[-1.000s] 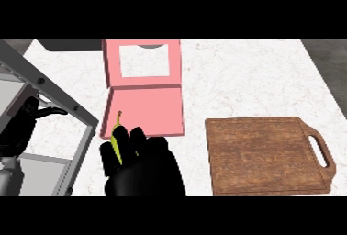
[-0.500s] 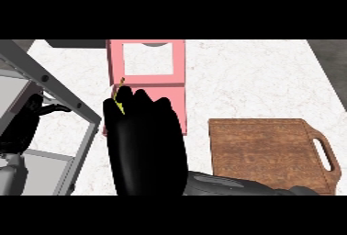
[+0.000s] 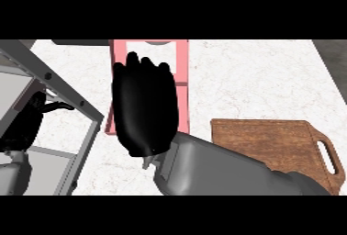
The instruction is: Pick the pear from the cutting board and place it in the cardboard box
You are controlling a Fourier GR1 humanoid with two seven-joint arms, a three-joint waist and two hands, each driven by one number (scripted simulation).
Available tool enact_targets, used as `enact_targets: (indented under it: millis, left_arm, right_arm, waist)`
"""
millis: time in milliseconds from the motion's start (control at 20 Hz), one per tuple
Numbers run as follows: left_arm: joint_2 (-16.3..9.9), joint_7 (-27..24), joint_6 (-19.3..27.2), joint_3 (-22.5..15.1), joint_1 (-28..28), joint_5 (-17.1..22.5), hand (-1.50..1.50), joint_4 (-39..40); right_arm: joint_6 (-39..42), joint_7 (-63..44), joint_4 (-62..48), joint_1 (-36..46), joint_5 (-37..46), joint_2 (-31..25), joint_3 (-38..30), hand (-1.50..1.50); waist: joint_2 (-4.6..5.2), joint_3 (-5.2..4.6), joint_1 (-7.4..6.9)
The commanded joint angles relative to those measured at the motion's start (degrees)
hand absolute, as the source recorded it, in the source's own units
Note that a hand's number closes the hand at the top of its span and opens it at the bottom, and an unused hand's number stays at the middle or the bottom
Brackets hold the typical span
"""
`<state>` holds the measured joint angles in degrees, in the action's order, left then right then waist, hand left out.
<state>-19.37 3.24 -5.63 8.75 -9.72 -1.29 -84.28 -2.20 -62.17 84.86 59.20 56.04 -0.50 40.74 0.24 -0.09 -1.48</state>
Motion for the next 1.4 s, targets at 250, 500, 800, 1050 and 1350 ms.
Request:
enact_targets:
  millis: [250, 500, 800, 1050, 1350]
  left_arm:
    - [7.15, -0.96, -5.92, -11.1, -4.03, -0.14, 0.0, -1.71]
    - [7.89, -0.31, -5.61, -10.89, -4.75, -0.53, 0.0, -1.33]
    - [9.29, -0.19, -6.18, -11.5, -5.32, -0.63, 0.0, -1.42]
    - [7.64, -0.46, -6.58, -9.66, -4.64, -1.2, 0.0, -1.31]
    - [8.27, -0.28, -6.4, -9.04, -3.25, -1.52, 0.0, -2.01]
  right_arm:
    - [-5.18, -2.71, -14.35, 1.91, -2.8, 0.48, -0.37, 1.5]
    - [-12.29, -2.17, -15.03, -2.8, -10.09, 0.48, -4.95, -1.5]
    - [-18.16, 3.11, -19.37, -3.25, -14.55, 0.48, -4.19, -1.5]
    - [-32.55, 8.15, -15.95, -5.1, -15.04, 0.49, -7.41, -1.5]
    - [-45.53, 13.52, -11.38, -7.87, -18.76, 0.49, -12.13, -1.5]
  waist:
    - [0.96, -0.1, -0.25]
    - [1.4, 0.09, 0.26]
    - [1.26, 0.07, -0.56]
    - [0.92, 0.23, 0.97]
    - [0.68, 0.32, 2.1]
